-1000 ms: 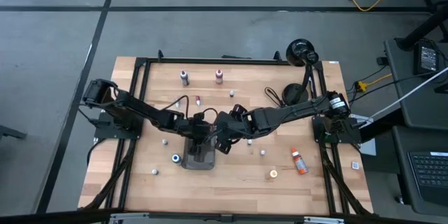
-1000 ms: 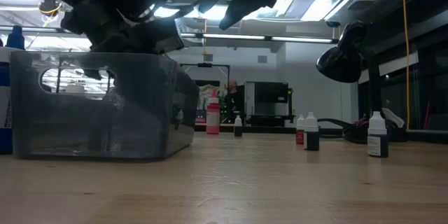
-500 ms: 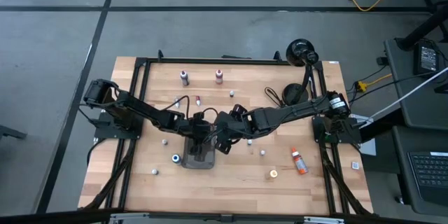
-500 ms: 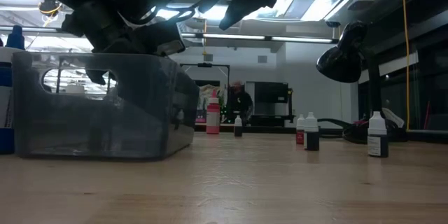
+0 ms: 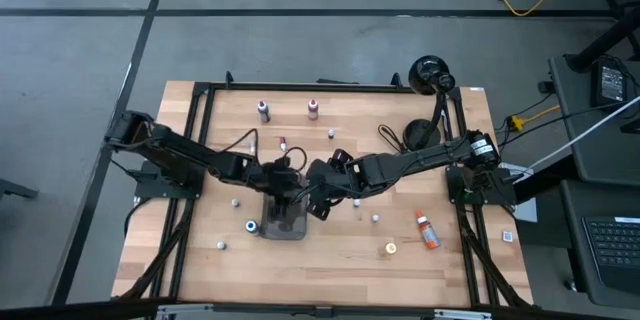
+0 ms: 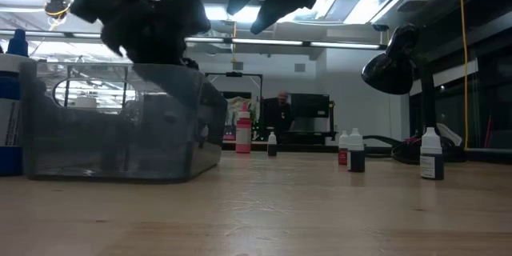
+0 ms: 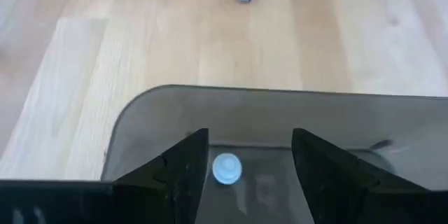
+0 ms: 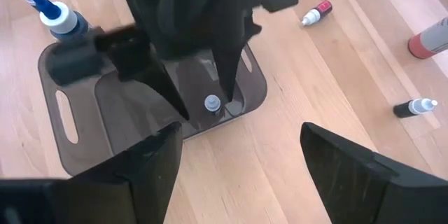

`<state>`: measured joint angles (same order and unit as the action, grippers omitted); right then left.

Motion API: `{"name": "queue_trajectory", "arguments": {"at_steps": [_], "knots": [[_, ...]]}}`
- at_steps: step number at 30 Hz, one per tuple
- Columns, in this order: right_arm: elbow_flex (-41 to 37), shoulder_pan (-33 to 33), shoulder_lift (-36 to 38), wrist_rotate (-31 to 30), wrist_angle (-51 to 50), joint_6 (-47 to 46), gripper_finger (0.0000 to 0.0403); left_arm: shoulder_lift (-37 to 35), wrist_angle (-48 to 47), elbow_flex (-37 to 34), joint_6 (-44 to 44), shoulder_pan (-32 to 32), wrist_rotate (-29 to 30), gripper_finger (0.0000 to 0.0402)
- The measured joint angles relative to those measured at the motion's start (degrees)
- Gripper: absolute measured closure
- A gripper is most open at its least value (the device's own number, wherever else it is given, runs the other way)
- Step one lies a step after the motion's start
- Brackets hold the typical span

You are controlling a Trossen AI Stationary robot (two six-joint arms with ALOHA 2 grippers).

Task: Pick & Place food coloring
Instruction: Put the bottom red food coloring bottle into the bin

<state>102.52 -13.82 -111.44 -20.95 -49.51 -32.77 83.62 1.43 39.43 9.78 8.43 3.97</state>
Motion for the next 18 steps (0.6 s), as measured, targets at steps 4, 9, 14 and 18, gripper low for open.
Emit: {"name": "queue_trajectory", "arguments": {"at_steps": [4,9,14,18], "knots": [[0.00,0.00,0.06,0.00,0.07,-1.44,0.0112,-4.38,-2.95,0.07,0.43,0.09,-1.00,0.0207],[-0.07,-0.41,1.86,-0.03,-1.77,-4.68,0.0112,-10.65,-6.77,0.12,4.57,0.04,-0.70,0.0208],[-0.04,-2.06,5.32,-0.95,-6.75,-6.02,0.0112,-15.84,-9.78,0.14,7.53,-0.44,-0.42,0.0213],[-0.02,-3.75,7.60,-0.97,-14.95,-6.39,0.0111,-19.23,-11.13,0.12,7.63,-0.69,-0.68,0.0215]]}}
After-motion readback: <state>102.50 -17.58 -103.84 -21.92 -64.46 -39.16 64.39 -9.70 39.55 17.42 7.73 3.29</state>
